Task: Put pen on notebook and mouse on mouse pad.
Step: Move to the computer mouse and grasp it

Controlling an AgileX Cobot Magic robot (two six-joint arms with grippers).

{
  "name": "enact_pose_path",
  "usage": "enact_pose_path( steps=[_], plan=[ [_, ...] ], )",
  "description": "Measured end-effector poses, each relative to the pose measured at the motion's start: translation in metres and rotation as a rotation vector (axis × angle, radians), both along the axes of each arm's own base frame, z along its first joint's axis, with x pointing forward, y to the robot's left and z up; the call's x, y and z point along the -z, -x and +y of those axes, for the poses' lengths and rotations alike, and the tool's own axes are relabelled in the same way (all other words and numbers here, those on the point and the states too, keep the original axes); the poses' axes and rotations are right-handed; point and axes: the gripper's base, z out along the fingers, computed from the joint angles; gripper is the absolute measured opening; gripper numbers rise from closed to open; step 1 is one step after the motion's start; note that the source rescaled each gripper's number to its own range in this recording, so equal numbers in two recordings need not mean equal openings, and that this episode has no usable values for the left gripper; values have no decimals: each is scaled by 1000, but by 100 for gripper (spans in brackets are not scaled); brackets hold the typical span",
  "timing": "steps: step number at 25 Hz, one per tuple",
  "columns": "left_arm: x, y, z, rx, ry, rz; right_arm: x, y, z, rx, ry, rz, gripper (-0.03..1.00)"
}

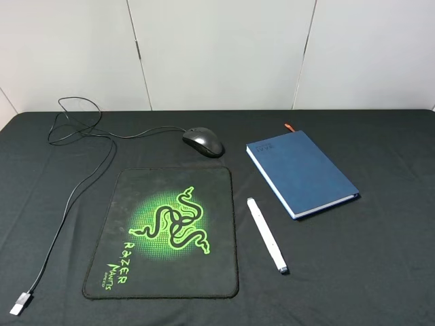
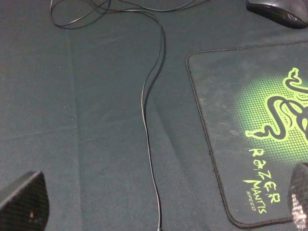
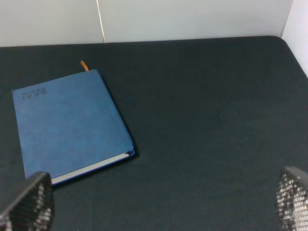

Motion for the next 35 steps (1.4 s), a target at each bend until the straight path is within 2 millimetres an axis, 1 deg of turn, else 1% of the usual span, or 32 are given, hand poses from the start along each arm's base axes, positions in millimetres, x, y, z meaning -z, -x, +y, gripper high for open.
enact_pose_path(
  steps=[35],
  plan=[
    [0,0,0,0,0,0,0,0,0,0,0,0,100]
  ],
)
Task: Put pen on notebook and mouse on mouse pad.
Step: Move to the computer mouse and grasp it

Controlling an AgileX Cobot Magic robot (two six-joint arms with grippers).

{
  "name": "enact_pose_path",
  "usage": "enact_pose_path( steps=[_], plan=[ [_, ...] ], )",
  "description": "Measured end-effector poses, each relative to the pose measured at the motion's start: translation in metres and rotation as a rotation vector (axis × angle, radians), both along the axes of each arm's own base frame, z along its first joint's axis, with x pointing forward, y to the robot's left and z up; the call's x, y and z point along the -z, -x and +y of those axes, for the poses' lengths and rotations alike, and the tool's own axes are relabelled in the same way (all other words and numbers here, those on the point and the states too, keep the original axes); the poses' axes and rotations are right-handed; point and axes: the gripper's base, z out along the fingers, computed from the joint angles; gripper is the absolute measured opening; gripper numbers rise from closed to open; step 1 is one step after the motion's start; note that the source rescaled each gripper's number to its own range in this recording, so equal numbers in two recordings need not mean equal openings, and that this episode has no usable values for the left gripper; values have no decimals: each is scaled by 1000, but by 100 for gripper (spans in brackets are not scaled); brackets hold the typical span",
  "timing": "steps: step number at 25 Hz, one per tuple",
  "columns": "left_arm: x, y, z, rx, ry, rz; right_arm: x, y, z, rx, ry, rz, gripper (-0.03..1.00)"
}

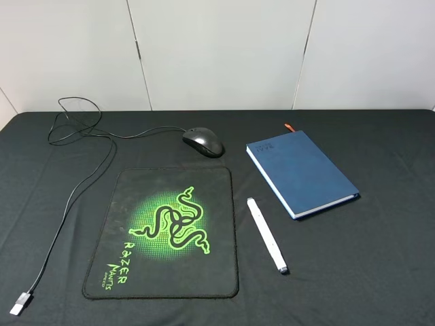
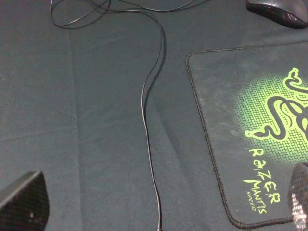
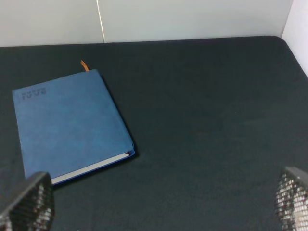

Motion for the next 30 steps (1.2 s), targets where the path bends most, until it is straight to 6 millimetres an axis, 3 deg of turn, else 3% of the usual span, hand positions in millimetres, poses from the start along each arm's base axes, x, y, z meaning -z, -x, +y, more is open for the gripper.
enact_pose_path(
  steps=[4,12,21,30],
  plan=[
    [0,0,0,0,0,0,-4,-5,0,0,1,33,100],
    [0,0,0,0,0,0,-44,-38,1,-24,49,139,100],
    [0,0,0,0,0,0,-74,-112,4,-93,147,290,100],
    [0,0,0,0,0,0,-81,-196,16,-225,151,363,100]
  ],
)
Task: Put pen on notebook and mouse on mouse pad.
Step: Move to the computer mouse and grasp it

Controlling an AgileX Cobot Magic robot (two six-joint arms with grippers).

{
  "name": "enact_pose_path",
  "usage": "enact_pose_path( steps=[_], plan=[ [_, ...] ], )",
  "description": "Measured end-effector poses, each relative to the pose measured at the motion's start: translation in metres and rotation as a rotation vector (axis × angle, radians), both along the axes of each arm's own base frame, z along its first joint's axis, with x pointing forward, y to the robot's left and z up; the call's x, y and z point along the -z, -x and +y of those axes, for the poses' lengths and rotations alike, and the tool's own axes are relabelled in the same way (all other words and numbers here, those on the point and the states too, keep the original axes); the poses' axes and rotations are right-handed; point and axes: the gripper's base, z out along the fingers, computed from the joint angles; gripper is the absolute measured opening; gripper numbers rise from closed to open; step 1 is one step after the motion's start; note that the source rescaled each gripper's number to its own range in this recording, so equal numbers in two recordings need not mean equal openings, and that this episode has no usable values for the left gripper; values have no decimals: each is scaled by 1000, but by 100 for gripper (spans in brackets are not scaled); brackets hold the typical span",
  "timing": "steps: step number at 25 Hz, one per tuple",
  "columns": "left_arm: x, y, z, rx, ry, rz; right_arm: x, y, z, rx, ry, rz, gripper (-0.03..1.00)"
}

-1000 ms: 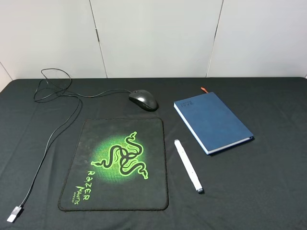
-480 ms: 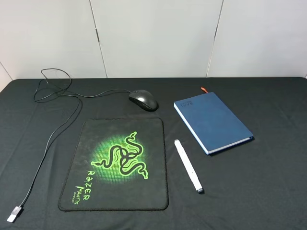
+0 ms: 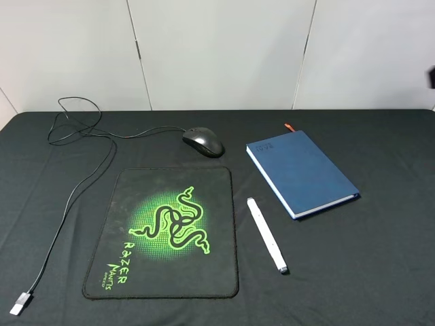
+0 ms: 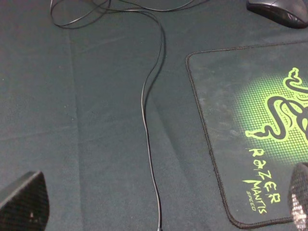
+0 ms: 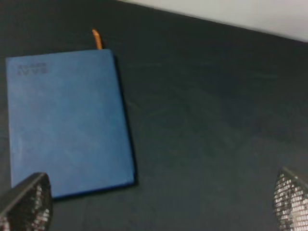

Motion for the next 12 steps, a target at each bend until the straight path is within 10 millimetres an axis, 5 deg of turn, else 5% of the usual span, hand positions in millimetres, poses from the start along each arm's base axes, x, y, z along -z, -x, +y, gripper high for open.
enact_pose_path(
  steps=[8,12],
  plan=[
    [0,0,0,0,0,0,19,-69,16,-147,-47,110,100],
    [0,0,0,0,0,0,28,-96,39,-252,-13,132,100]
  ],
)
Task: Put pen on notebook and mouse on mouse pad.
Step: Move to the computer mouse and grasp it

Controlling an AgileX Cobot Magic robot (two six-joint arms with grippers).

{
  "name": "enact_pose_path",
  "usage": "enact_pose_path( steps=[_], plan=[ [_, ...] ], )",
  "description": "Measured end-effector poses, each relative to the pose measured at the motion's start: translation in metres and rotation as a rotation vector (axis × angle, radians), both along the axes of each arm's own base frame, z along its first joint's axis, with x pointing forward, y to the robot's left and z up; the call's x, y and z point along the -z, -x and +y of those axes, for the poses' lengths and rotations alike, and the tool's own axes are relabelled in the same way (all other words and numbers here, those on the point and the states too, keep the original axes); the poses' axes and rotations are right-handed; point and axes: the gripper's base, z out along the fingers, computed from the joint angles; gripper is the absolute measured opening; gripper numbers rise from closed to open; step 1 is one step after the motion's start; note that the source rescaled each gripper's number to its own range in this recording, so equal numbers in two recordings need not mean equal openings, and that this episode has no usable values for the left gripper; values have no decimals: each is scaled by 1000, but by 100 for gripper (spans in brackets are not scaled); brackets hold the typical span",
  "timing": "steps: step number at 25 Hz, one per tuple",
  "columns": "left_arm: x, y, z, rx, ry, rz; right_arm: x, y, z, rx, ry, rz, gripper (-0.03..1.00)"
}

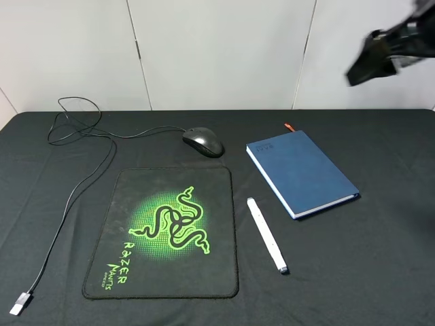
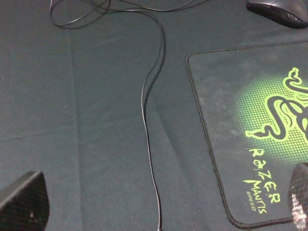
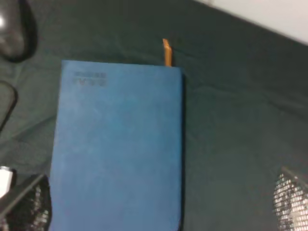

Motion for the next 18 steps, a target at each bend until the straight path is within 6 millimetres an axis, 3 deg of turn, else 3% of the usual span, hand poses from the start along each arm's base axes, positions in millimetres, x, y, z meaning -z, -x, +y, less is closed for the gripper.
enact_pose_path(
  steps=[12,18],
  plan=[
    [0,0,0,0,0,0,41,-68,128,-318,47,54,100],
    [0,0,0,0,0,0,64,-94,172,-390,56,77,100]
  ],
)
